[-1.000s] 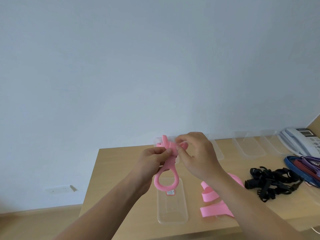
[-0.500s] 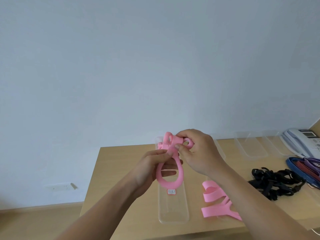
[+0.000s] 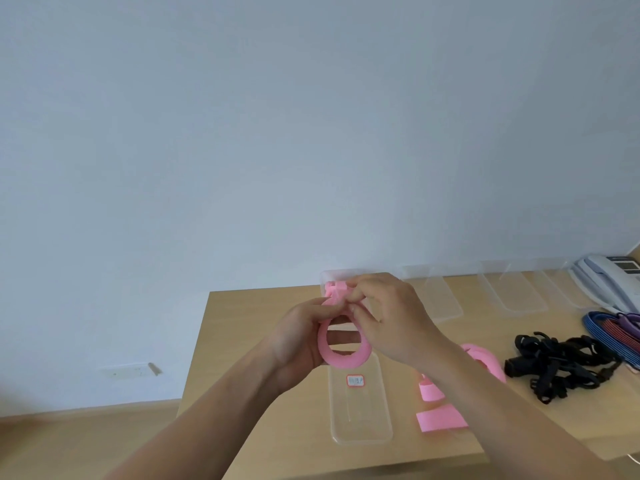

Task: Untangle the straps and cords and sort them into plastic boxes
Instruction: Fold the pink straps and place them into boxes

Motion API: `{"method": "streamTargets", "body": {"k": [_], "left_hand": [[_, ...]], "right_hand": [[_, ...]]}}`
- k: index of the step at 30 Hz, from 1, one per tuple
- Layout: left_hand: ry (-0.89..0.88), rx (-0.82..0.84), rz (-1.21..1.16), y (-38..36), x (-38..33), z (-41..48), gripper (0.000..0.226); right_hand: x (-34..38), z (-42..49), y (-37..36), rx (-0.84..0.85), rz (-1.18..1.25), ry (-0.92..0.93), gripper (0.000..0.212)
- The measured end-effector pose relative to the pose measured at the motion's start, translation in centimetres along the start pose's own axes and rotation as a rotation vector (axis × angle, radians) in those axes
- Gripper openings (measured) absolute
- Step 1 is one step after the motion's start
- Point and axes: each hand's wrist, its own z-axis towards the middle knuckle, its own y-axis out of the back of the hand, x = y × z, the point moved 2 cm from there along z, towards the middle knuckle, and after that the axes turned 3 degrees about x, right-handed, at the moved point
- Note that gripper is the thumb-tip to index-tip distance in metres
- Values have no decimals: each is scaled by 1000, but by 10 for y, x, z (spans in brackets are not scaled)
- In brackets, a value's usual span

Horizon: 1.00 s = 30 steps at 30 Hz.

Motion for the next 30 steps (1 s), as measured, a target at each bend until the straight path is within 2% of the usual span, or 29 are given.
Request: {"method": "streamTargets", "body": {"k": [3,5,7,10,17,21,25,30], "left_hand": [[7,9,19,11,-3,-5,42],[11,2,19,18,-4,-9,44],[14,12,-5,26,-3,-15,47],[22,27,-118,37,1,-21,46],[66,-102,-291,54,31,-19,38],[73,-121,-259,67,38,-7,39],[103,-148,-233,78,39,7,44],[145,-210,-223,85,42,33,46]], "right_hand": [[2,6,-6,170,94,-132,23],[8,8,-15,246,77,-137,36],[13,7,-26,215,45,-118,40],[22,3,-42,145,6,-76,34],[22,-18,-69,-33,-45,-107,27],[9,-12,-76,24,45,-124,17],[-8,-7,-81,116,66,-76,19],[-41,-3,-87,267,31,-56,44]]}}
